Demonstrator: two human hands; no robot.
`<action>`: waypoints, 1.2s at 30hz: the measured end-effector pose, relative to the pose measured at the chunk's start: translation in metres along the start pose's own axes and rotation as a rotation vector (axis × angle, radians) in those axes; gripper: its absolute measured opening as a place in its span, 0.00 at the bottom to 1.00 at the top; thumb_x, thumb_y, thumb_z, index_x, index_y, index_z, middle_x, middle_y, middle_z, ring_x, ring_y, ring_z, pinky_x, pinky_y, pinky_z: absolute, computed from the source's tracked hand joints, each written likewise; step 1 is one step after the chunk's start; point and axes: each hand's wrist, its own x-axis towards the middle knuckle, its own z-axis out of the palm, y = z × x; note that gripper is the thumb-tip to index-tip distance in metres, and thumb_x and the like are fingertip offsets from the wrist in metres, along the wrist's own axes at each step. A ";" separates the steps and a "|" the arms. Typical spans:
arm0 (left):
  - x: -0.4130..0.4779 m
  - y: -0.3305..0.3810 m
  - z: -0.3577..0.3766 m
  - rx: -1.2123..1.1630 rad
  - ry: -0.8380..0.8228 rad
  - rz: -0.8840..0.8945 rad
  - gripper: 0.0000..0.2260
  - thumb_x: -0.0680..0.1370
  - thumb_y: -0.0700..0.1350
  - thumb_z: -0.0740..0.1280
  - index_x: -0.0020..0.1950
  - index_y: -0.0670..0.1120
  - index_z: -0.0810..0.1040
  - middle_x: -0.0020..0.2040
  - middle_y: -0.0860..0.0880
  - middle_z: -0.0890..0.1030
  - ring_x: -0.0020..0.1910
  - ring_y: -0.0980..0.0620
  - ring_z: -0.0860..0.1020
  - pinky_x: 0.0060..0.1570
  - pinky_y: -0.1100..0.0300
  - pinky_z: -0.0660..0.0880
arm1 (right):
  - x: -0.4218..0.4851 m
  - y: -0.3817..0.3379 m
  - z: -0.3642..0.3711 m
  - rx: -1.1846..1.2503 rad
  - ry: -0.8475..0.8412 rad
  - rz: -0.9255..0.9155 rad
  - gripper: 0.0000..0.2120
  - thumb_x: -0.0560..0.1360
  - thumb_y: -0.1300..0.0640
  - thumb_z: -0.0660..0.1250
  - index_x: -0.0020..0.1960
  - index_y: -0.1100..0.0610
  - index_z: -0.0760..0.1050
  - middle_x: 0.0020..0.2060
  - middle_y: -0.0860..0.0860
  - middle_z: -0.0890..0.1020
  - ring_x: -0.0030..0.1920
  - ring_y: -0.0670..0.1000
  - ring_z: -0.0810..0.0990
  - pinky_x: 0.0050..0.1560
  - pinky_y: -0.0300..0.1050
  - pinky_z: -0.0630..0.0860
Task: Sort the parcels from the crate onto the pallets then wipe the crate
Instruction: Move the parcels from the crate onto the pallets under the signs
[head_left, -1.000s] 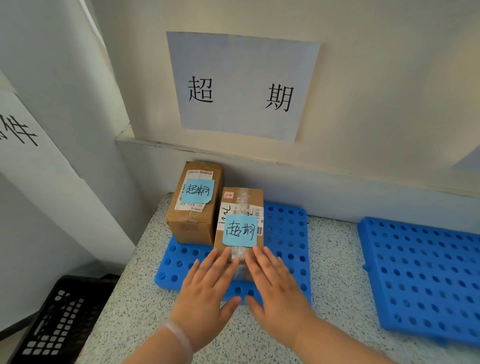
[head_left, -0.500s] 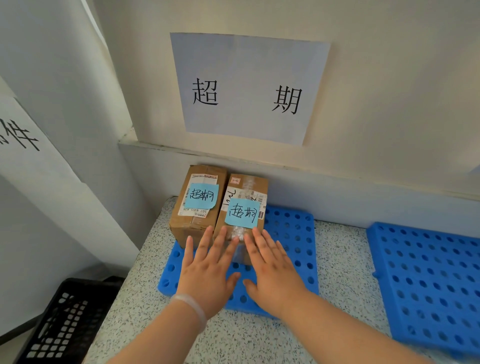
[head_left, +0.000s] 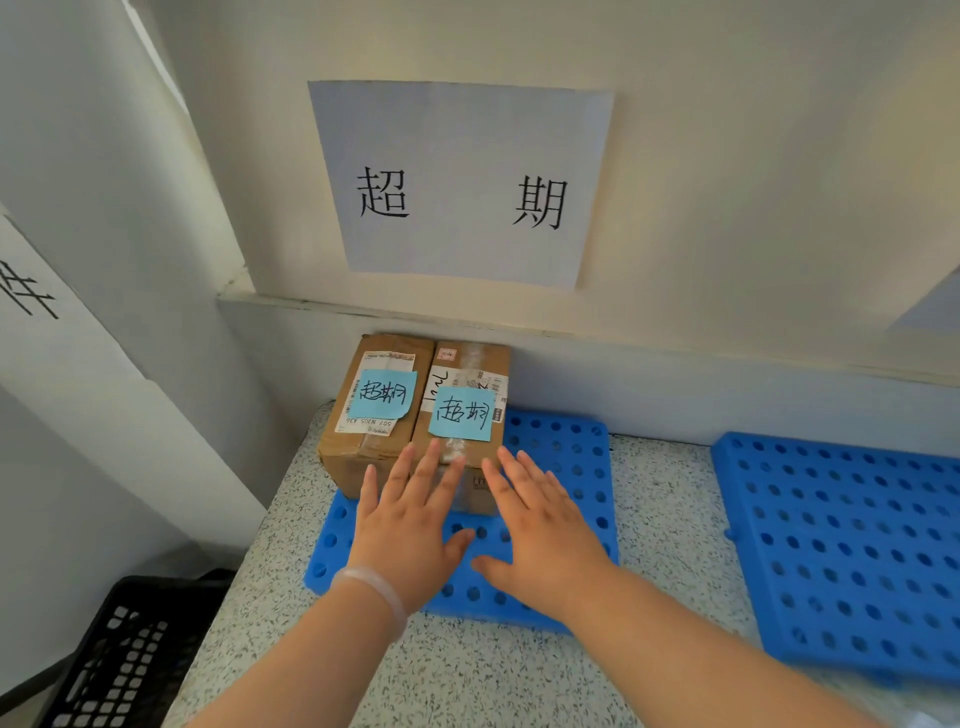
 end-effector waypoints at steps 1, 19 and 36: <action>-0.002 0.007 -0.007 -0.010 -0.012 0.016 0.33 0.73 0.67 0.53 0.75 0.54 0.66 0.74 0.48 0.70 0.72 0.44 0.69 0.66 0.37 0.66 | -0.009 0.002 -0.003 0.000 0.010 0.000 0.46 0.77 0.37 0.61 0.79 0.47 0.32 0.77 0.44 0.31 0.75 0.45 0.28 0.74 0.46 0.31; -0.084 0.278 -0.077 -0.006 -0.002 0.688 0.35 0.78 0.67 0.54 0.79 0.60 0.38 0.80 0.52 0.39 0.79 0.48 0.39 0.74 0.40 0.36 | -0.303 0.082 -0.024 -0.026 0.258 0.630 0.47 0.75 0.32 0.59 0.79 0.47 0.34 0.76 0.45 0.31 0.74 0.45 0.27 0.74 0.50 0.31; -0.340 0.579 -0.110 -0.135 0.024 1.358 0.36 0.77 0.64 0.61 0.79 0.63 0.43 0.81 0.53 0.44 0.79 0.48 0.43 0.76 0.42 0.40 | -0.693 0.078 -0.022 0.032 0.518 1.313 0.44 0.76 0.37 0.63 0.80 0.45 0.38 0.79 0.47 0.38 0.78 0.50 0.35 0.78 0.54 0.39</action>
